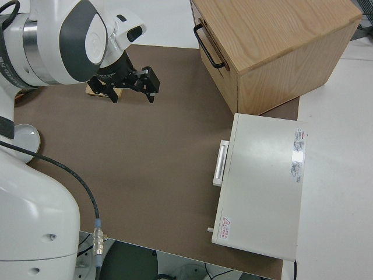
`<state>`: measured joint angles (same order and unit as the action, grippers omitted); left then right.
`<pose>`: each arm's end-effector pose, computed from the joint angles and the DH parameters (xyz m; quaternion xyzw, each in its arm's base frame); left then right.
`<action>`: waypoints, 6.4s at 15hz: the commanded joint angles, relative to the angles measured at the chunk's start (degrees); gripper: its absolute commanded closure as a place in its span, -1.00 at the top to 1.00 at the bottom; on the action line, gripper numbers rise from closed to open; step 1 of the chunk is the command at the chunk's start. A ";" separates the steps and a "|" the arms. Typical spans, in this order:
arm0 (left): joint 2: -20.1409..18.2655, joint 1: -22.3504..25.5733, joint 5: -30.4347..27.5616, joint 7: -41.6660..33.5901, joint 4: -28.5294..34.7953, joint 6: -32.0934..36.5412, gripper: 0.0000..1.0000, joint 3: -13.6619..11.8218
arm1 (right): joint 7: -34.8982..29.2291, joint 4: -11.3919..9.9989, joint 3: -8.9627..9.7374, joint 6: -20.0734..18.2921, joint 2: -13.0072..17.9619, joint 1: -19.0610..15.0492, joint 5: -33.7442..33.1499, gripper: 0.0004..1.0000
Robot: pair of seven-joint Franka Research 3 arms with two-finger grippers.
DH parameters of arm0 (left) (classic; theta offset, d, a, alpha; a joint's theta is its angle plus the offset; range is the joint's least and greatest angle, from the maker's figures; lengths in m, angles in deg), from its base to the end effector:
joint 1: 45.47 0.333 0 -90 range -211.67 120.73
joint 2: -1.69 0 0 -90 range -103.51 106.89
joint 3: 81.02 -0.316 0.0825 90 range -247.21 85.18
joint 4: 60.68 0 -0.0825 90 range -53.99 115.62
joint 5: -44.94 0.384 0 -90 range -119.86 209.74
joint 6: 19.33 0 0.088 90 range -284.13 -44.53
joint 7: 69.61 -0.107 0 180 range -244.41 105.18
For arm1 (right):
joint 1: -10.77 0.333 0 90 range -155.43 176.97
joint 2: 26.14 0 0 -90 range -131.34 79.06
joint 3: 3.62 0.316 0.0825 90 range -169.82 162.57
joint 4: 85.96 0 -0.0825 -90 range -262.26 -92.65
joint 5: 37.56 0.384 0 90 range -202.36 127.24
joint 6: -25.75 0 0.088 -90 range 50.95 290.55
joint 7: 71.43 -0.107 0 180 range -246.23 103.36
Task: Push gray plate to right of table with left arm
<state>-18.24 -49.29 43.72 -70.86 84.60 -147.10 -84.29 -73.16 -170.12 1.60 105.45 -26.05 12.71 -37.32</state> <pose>0.4232 -0.0049 0.3999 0.9996 -0.0109 0.0209 0.0182 0.5308 0.0672 0.6575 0.9981 0.0476 -0.0382 0.0010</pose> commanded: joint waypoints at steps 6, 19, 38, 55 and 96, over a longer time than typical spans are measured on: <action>1.82 0.83 0.08 -0.78 7.56 -12.14 0.99 -0.07 | 0.15 -0.03 0.32 -0.69 0.43 -0.62 0.46 0.97; 11.41 1.10 -0.01 -0.77 7.30 -22.35 0.17 -0.07 | 0.15 -0.03 0.32 -0.69 0.43 -0.62 0.46 0.97; 12.55 -3.46 -1.24 6.59 6.86 -21.91 -1.00 1.25 | 0.15 -0.03 0.23 -0.69 0.43 -0.62 0.46 0.97; 25.64 -29.48 -2.56 41.57 -7.54 -21.73 -1.00 3.35 | 0.15 0.05 0.32 -0.69 0.43 -0.62 0.46 0.97; 38.58 -40.22 -0.27 55.06 -36.13 -6.10 0.98 8.19 | 0.06 -0.03 0.32 -0.69 0.43 -0.62 0.46 0.97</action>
<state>24.48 -91.84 42.57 -10.64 45.90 -156.51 -76.19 -73.16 -170.12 1.60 105.45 -26.05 12.71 -37.32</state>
